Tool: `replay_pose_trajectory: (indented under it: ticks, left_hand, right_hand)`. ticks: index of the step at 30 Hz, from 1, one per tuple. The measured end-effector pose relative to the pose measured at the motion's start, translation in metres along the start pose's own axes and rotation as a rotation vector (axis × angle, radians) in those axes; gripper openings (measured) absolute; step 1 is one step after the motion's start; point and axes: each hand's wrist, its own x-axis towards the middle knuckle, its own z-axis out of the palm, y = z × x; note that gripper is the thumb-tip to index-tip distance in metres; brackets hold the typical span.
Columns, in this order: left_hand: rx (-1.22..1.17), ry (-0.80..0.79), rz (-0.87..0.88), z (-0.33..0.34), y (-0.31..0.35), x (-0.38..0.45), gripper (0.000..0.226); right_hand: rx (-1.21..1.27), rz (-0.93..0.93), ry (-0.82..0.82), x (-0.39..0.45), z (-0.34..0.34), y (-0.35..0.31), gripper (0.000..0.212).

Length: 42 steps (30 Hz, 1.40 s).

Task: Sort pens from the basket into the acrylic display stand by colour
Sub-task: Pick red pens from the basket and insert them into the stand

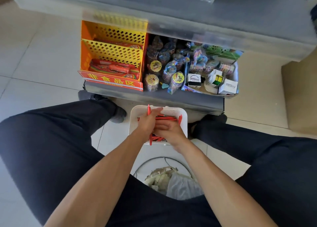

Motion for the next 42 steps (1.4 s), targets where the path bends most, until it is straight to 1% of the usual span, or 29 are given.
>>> replay_pose_trajectory:
  ticks: [1, 3, 5, 8, 9, 12, 15, 19, 21, 23, 24, 26, 27, 29, 30, 32, 34, 36, 38, 40, 42]
  left_hand:
    - [-0.007, 0.038, 0.02, 0.0, 0.003, -0.002, 0.038]
    - [-0.021, 0.097, 0.118, -0.002, 0.009, -0.003, 0.023]
    - [-0.088, 0.161, 0.184, -0.004, 0.01, 0.002, 0.028]
    - [-0.195, 0.205, 0.217, -0.008, 0.008, 0.005, 0.032]
    - [-0.183, 0.216, 0.222, -0.009, 0.008, 0.006, 0.032]
    - [-0.107, 0.257, 0.214, -0.011, 0.007, 0.012, 0.031]
    - [-0.125, 0.239, 0.164, -0.013, 0.008, 0.018, 0.025]
    - [-0.167, 0.201, 0.127, -0.02, 0.009, 0.029, 0.033]
    - [-0.207, 0.198, 0.086, -0.025, 0.008, 0.033, 0.034]
    - [-0.229, 0.181, 0.072, -0.029, 0.005, 0.036, 0.033]
    - [-0.228, 0.171, 0.067, -0.031, 0.004, 0.037, 0.032]
    - [-0.219, 0.15, 0.059, -0.035, 0.001, 0.04, 0.027]
    - [-0.218, 0.141, 0.052, -0.036, 0.0, 0.041, 0.023]
    - [-0.225, 0.128, 0.044, -0.038, -0.003, 0.046, 0.013]
    - [-0.22, 0.125, 0.044, -0.038, -0.004, 0.049, 0.013]
    - [-0.186, 0.131, 0.048, -0.037, -0.006, 0.054, 0.023]
    - [-0.159, 0.137, 0.049, -0.037, -0.008, 0.056, 0.031]
    - [-0.141, 0.128, 0.043, -0.035, -0.007, 0.055, 0.033]
    - [-0.135, 0.114, 0.055, -0.032, -0.005, 0.051, 0.033]
    - [-0.133, 0.106, 0.073, -0.031, -0.004, 0.048, 0.033]
    - [-0.131, 0.102, 0.079, -0.029, -0.003, 0.044, 0.03]
  right_hand:
    - [0.012, 0.003, -0.016, 0.0, -0.001, 0.003, 0.028]
    - [0.015, 0.034, -0.045, 0.0, -0.003, 0.004, 0.023]
    - [-0.013, 0.096, -0.014, 0.004, -0.006, 0.008, 0.015]
    - [-0.091, 0.233, 0.145, 0.012, -0.01, 0.016, 0.012]
    - [-0.12, 0.26, 0.182, 0.016, -0.013, 0.021, 0.015]
    - [-0.197, 0.308, 0.216, 0.031, -0.025, 0.039, 0.03]
    - [-0.287, 0.323, 0.259, 0.049, -0.039, 0.051, 0.049]
    - [-0.591, 0.32, 0.202, 0.068, -0.054, 0.054, 0.065]
    - [-0.679, 0.342, 0.213, 0.084, -0.058, 0.06, 0.079]
    - [-0.692, 0.423, 0.232, 0.101, -0.055, 0.06, 0.088]
    - [-0.647, 0.469, 0.252, 0.109, -0.053, 0.06, 0.092]
    - [-0.454, 0.502, 0.322, 0.126, -0.051, 0.059, 0.097]
    - [-0.385, 0.477, 0.359, 0.133, -0.052, 0.06, 0.095]
    - [-0.397, 0.443, 0.357, 0.138, -0.058, 0.058, 0.083]
    - [-0.465, 0.443, 0.332, 0.138, -0.063, 0.058, 0.076]
    - [-0.648, 0.413, 0.251, 0.132, -0.069, 0.057, 0.064]
    - [-0.821, 0.278, 0.21, 0.123, -0.07, 0.057, 0.049]
    - [-0.887, 0.105, 0.231, 0.115, -0.069, 0.061, 0.042]
    - [-0.882, -0.011, 0.271, 0.109, -0.069, 0.066, 0.044]
    - [-0.817, -0.024, 0.288, 0.105, -0.068, 0.066, 0.043]
    - [-0.714, -0.03, 0.284, 0.099, -0.064, 0.06, 0.035]
